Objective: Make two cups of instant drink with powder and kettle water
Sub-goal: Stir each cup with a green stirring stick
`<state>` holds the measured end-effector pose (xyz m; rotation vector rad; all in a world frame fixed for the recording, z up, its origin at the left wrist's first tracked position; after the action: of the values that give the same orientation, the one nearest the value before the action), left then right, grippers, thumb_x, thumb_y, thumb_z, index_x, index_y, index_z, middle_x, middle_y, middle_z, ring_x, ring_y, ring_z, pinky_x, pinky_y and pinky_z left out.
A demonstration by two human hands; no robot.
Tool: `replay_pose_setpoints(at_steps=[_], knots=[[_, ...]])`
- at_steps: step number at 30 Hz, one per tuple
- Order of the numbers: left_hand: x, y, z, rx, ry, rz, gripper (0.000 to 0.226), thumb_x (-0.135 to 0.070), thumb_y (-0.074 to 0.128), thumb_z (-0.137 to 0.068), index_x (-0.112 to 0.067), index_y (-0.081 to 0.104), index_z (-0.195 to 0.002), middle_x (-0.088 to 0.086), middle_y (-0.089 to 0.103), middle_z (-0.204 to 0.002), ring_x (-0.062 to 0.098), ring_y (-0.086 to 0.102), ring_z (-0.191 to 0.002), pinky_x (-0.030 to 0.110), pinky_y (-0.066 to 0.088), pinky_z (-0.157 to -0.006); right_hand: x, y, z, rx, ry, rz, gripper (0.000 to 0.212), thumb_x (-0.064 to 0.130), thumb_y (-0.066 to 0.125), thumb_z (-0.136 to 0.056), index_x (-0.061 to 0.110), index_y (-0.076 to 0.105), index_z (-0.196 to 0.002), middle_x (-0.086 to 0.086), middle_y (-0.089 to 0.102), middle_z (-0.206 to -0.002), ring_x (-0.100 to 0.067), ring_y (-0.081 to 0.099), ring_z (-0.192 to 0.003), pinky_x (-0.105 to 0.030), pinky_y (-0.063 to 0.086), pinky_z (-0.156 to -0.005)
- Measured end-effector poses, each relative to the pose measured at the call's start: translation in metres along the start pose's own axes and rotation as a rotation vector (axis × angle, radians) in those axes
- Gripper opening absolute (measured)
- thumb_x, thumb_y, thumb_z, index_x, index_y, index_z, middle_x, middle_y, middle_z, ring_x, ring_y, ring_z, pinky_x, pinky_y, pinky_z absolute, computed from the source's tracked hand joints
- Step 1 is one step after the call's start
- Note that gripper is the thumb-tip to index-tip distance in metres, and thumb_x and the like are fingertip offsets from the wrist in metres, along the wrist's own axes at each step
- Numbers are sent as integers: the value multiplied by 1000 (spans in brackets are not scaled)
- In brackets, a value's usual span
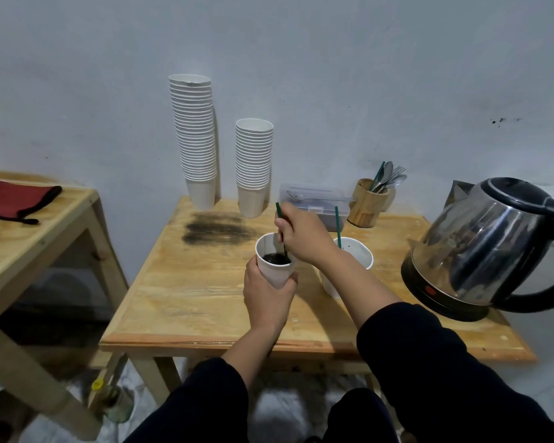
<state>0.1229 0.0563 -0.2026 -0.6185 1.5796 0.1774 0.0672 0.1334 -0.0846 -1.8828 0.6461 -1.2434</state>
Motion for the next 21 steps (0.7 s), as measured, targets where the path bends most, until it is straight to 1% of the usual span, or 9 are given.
replay_pose_setpoints(at_steps=[3,5,7,9,12,14,18,19,21], knots=[[0,0,1,1,-3,3,75,-34,80,-66,-21,43,-129,-2,56,-119,18,54,-107,40,52,-89,3,-1,-1,-34,-4,-13,8,17,42,-96,14,46,-90,-14,68,-89,-30,62,-80,-39,50,-73],[0,0,1,5,-4,9,75,-34,81,-66,-22,43,-129,-2,56,-120,19,54,-108,40,52,-90,6,2,2,-7,23,-205,10,14,42,-96,11,49,-88,-9,69,-84,-25,68,-75,-37,54,-75],[0,0,0,11,-3,11,76,-34,81,-67,-21,42,-130,-2,56,-121,19,54,-109,41,51,-91,7,4,4,43,40,-335,12,10,42,-96,8,50,-88,-7,69,-75,-22,68,-64,-28,56,-67],[0,0,0,9,-3,8,76,-34,81,-67,-21,42,-131,-1,55,-121,18,54,-109,41,51,-92,6,4,4,62,35,-264,12,11,43,-96,6,50,-87,-10,68,-73,-24,65,-61,-27,54,-61],[0,0,1,3,-3,3,76,-34,81,-67,-20,42,-131,-1,55,-121,18,54,-108,40,51,-90,0,-1,0,-9,15,7,10,16,44,-96,8,50,-93,-12,66,-85,-30,59,-78,-36,48,-67],[0,0,1,1,-2,1,76,-34,81,-66,-20,42,-131,-1,56,-121,19,54,-108,41,51,-90,1,-2,0,-49,-9,21,8,17,44,-95,12,49,-91,-13,68,-88,-30,60,-82,-38,49,-71],[0,0,1,6,-2,7,76,-33,81,-67,-21,42,-130,-1,56,-121,19,54,-108,41,51,-91,8,4,6,9,20,-328,13,10,43,-96,10,50,-85,-8,69,-78,-27,71,-73,-33,57,-73],[0,0,1,8,-2,9,75,-33,82,-67,-21,42,-130,-2,56,-121,18,55,-108,40,52,-91,9,4,8,34,27,-375,13,9,43,-96,6,51,-87,-8,69,-77,-26,71,-69,-30,58,-70],[1,0,0,6,-3,13,75,-34,82,-66,-22,43,-130,-2,56,-120,18,55,-108,41,52,-91,9,3,8,70,24,-330,14,10,43,-96,1,51,-90,-10,70,-75,-26,69,-63,-29,57,-65]])
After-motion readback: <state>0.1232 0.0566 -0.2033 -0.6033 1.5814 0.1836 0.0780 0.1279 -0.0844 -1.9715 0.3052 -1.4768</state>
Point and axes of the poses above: each hand's wrist, its own z-axis away from the middle knuckle, its own y-axis out of the palm, x = y × z, the point moved 6 cm from there along -z, towards the middle knuckle
